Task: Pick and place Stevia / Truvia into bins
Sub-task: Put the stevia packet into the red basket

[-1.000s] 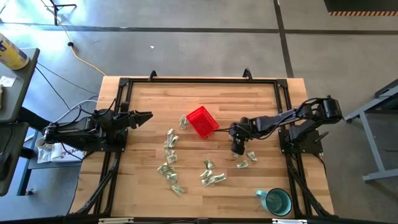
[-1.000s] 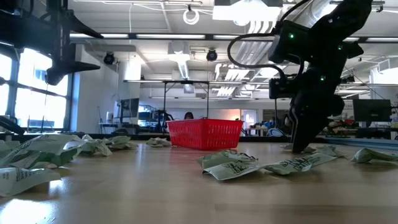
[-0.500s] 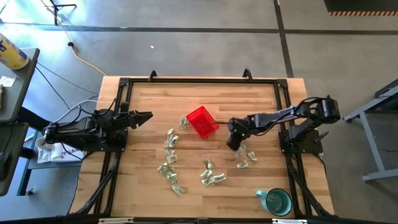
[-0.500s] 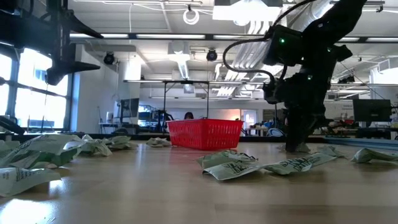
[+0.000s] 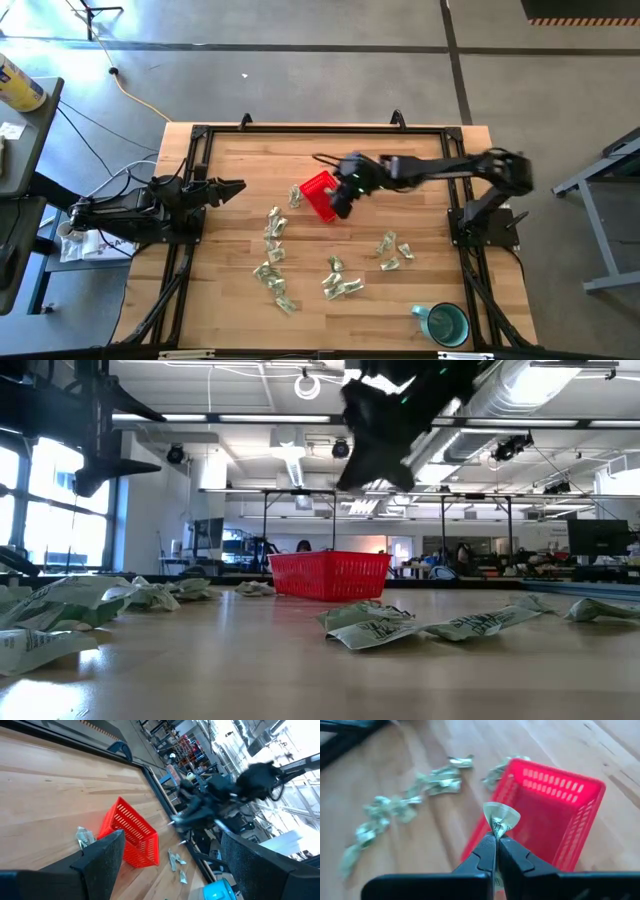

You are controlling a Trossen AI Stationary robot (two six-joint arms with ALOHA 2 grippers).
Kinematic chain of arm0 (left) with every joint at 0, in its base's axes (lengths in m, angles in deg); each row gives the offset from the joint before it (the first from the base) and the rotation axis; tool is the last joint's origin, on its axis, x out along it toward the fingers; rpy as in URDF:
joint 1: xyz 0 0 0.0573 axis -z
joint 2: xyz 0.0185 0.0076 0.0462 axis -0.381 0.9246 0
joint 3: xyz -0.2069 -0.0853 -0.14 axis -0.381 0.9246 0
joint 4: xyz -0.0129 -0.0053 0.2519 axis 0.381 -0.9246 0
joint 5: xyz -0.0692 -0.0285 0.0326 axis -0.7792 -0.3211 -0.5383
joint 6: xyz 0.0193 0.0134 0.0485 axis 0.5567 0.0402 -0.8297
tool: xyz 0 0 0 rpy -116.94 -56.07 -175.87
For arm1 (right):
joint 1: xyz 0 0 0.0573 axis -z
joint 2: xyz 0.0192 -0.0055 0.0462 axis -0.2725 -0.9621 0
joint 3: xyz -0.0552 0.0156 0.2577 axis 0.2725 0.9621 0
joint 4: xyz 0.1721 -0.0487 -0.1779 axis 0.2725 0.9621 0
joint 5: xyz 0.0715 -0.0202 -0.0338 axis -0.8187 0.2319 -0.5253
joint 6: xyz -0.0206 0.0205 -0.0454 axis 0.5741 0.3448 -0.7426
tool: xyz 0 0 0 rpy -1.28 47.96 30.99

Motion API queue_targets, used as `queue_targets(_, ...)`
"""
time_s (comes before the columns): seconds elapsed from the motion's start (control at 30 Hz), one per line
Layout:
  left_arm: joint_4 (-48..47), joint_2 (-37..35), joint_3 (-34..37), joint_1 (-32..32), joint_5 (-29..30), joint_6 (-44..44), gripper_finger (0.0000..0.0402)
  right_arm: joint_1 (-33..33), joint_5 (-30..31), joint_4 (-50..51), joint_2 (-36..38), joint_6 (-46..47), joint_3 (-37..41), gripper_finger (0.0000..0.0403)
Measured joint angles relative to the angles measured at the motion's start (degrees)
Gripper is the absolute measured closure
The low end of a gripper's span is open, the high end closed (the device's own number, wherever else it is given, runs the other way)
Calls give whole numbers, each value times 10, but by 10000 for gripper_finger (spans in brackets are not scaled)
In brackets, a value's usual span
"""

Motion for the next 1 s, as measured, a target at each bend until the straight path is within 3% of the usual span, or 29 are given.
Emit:
queue_targets(0.2,0,0,0,0,-16,38,37,18,-1,71,-94,-16,-100,353)
queue_targets(0.37,-12,0,0,0,-35,28,37,16,5,137,-126,-56,-165,262)
queue_targets(0.53,-8,16,0,0,-26,28,37,16,67,180,-125,-73,-187,166)
queue_targets(0.67,20,38,1,0,-25,10,37,17,107,233,-120,-97,-207,111)
queue_targets(0.87,78,81,0,0,-9,6,37,16,118,295,-119,-108,-208,93)
queue_targets(1.0,103,134,0,0,-43,25,37,17,164,350,-119,-127,-205,100)
